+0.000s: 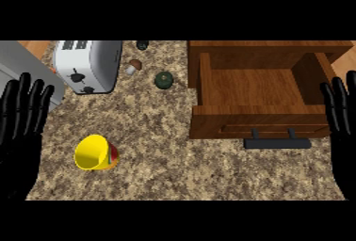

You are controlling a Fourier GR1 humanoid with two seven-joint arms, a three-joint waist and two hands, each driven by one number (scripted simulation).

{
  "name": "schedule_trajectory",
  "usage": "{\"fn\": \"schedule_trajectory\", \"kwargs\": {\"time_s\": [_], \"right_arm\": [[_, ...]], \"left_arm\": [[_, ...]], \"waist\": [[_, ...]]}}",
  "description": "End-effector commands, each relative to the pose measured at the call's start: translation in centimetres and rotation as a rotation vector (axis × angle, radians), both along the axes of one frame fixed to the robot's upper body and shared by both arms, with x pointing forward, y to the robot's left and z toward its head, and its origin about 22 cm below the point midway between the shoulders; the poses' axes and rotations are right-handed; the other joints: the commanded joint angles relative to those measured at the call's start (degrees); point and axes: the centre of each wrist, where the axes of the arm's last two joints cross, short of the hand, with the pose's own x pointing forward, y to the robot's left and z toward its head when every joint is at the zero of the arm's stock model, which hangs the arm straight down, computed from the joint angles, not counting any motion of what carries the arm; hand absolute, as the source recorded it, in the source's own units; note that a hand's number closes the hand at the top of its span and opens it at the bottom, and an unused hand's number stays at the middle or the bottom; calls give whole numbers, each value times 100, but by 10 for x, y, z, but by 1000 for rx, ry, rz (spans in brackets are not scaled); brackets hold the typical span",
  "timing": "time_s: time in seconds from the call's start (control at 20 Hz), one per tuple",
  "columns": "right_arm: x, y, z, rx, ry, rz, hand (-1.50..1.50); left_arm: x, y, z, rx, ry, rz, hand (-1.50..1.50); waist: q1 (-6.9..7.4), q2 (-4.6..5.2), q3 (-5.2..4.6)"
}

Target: Pick up the cup, place it into the drawer and close the drawer

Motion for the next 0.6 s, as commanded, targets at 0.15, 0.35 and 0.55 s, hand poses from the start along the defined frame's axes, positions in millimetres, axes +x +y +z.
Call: {"fn": "schedule_trajectory", "kwargs": {"time_s": [0.15,0.35,0.55], "right_arm": [[-10,-11,-5,-9,15,6,-150],[0,7,-5,-64,163,127,-150],[-5,9,-7,-71,188,168,-150]], "left_arm": [[-12,35,-4,-5,-16,-282,-150],[-14,42,-25,-203,224,-366,-150],[-10,80,-36,-230,248,-360,-150]], "waist": [[64,-135,51],[164,-117,44],[62,-128,53]]}}
